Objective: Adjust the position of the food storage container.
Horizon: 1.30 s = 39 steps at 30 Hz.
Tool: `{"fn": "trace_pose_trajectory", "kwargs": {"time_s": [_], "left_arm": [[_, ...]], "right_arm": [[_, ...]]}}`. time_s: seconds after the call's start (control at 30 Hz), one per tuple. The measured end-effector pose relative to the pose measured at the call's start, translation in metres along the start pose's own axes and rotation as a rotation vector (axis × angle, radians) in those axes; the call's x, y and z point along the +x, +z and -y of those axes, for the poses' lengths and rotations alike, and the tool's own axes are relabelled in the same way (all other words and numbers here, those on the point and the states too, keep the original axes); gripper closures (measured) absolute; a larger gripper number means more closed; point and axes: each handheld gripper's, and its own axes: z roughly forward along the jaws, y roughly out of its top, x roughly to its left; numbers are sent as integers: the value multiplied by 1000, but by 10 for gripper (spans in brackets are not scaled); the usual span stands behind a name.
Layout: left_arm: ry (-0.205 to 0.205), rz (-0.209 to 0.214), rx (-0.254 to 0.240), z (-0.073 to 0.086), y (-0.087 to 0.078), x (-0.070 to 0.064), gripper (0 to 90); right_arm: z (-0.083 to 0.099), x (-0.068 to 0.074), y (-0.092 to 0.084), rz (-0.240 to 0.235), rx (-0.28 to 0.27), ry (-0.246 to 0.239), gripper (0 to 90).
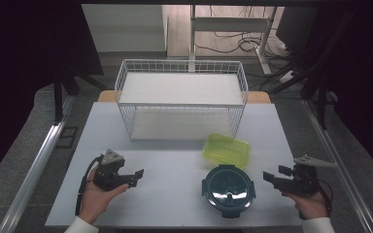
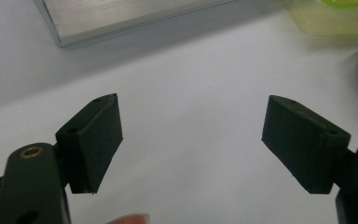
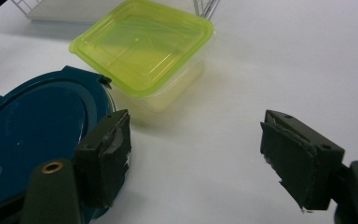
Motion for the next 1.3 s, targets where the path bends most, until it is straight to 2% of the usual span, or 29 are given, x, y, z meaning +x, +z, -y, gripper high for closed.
{"fn": "trace_pose_trajectory", "kwargs": {"time_s": [0.13,0.37,0.4,0.43,0.6,0.67,0.7,0.8,0.87,0.97,1.03,1.3], "left_arm": [[11,3,18,0,4,-2,197],[16,8,12,-5,4,-2,196],[25,9,17,-5,6,-3,196],[25,9,17,-5,6,-3,196],[57,1,35,-2,8,-6,194],[49,-5,30,0,7,-7,195],[47,-5,29,0,7,-7,195],[59,-5,27,0,6,-9,196],[56,-3,23,-1,6,-10,195],[56,-7,27,0,7,-10,196],[51,-10,26,1,8,-9,197],[52,-10,25,1,7,-9,198]], "right_arm": [[3,-1,0,3,21,-4,268],[6,3,0,13,78,-23,360],[8,3,0,23,120,-31,413],[8,3,0,23,120,-31,413],[11,4,2,1,200,-48,606],[11,8,4,-6,231,-55,699],[11,8,4,-6,231,-55,699],[10,14,5,-17,265,-85,797],[11,18,8,-41,292,-102,878],[12,21,11,-53,314,-115,883],[14,26,16,-62,345,-143,884],[16,37,24,-95,373,-166,884]]}}
